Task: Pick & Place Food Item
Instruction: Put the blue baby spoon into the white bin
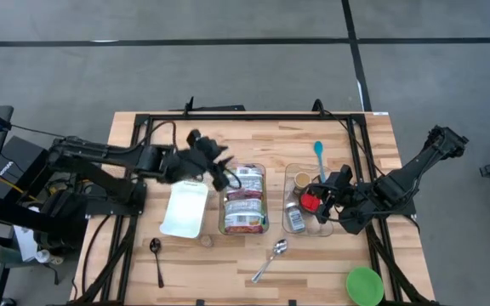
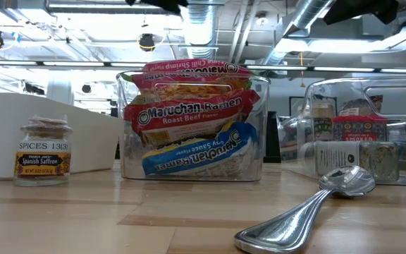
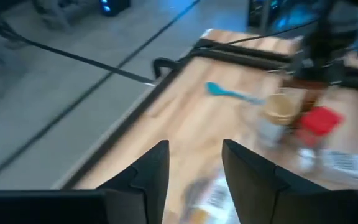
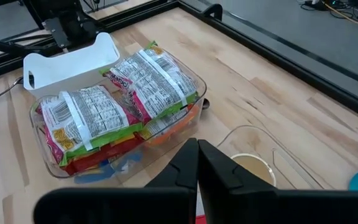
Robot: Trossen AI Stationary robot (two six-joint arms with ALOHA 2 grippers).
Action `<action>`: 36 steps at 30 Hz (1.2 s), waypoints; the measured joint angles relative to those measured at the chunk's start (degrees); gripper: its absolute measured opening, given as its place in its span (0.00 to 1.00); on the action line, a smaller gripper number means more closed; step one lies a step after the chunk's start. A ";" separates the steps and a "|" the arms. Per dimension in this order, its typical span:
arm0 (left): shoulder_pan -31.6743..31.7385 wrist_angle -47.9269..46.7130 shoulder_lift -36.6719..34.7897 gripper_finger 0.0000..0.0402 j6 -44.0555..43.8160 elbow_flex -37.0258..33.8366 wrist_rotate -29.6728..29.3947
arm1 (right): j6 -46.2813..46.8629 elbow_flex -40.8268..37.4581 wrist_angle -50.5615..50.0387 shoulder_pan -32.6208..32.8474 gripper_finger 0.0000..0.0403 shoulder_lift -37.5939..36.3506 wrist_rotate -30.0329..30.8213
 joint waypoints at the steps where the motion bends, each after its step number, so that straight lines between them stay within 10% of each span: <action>1: 1.52 0.01 0.00 0.35 1.78 0.00 0.69 | 0.00 0.00 0.01 0.00 0.00 0.00 0.00; 12: 23.78 -3.23 -0.39 0.30 10.88 0.00 40.72 | 8.26 0.00 1.22 -0.03 0.00 0.00 0.00; 24: 37.24 -6.72 1.42 0.24 15.81 -0.01 54.86 | 15.21 0.00 1.16 -4.45 0.00 0.00 0.00; 36: 38.83 -3.21 11.70 0.11 10.96 -0.02 55.65 | 6.83 0.00 -4.04 -17.93 0.00 -3.12 -0.18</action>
